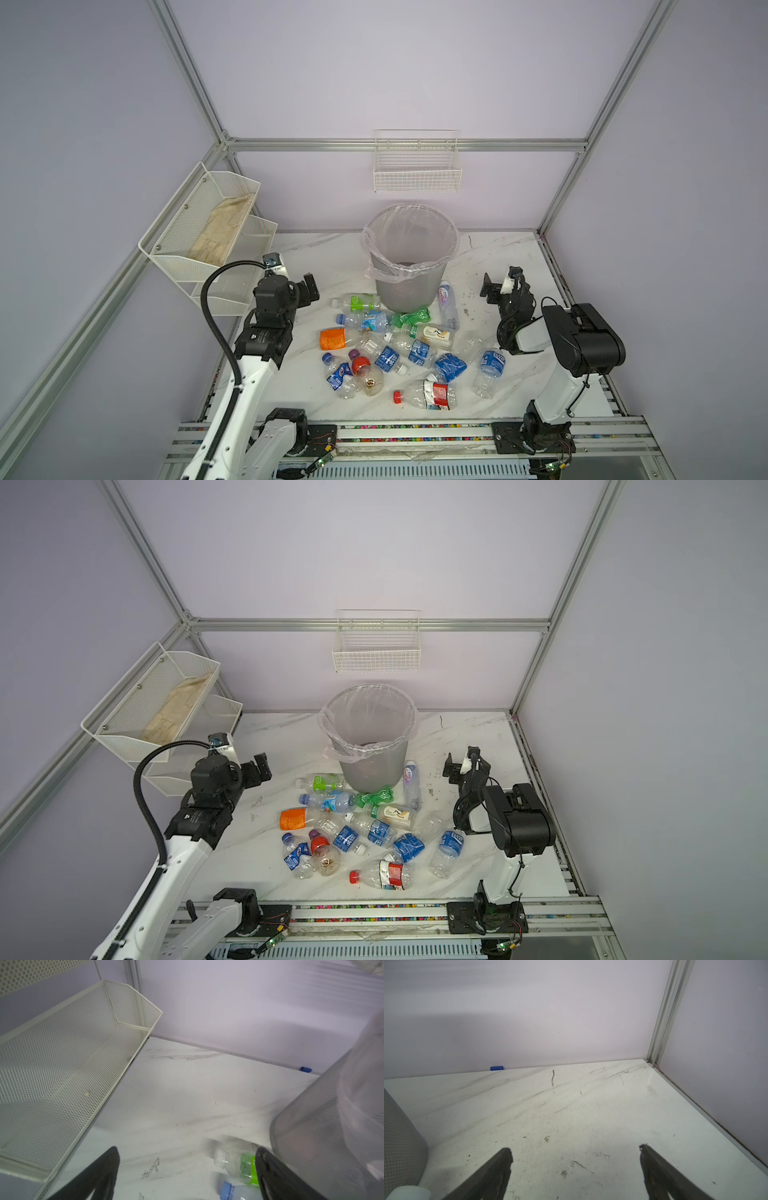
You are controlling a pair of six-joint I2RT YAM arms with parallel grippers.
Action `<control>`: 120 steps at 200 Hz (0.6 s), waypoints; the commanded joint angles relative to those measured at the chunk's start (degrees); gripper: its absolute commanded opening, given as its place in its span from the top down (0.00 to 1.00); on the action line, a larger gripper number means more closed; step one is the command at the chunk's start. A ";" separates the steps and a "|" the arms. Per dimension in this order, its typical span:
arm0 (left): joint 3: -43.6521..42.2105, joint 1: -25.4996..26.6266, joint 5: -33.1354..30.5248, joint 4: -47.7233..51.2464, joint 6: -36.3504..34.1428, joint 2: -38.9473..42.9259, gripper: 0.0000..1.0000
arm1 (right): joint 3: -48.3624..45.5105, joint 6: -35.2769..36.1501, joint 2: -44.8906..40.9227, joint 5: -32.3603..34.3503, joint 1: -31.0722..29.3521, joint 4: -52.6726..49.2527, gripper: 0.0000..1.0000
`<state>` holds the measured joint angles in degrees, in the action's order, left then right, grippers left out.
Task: Throw the plastic bottles in the bin
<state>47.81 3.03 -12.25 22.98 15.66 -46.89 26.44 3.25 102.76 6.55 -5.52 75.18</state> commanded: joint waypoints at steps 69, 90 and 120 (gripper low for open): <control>-4.85 0.35 7.41 14.05 1.78 13.24 0.00 | 0.34 0.56 -0.61 -0.26 0.25 1.39 0.03; -4.48 1.16 7.01 15.40 2.63 13.63 0.00 | 0.37 0.53 -0.71 -0.30 0.25 1.11 0.02; -4.50 3.89 8.15 17.19 5.45 15.26 0.00 | 0.42 0.56 -0.68 -0.31 0.25 1.07 0.03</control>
<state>45.10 5.17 -6.15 38.85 18.48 -33.23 26.44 3.22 102.76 6.46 -5.52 75.13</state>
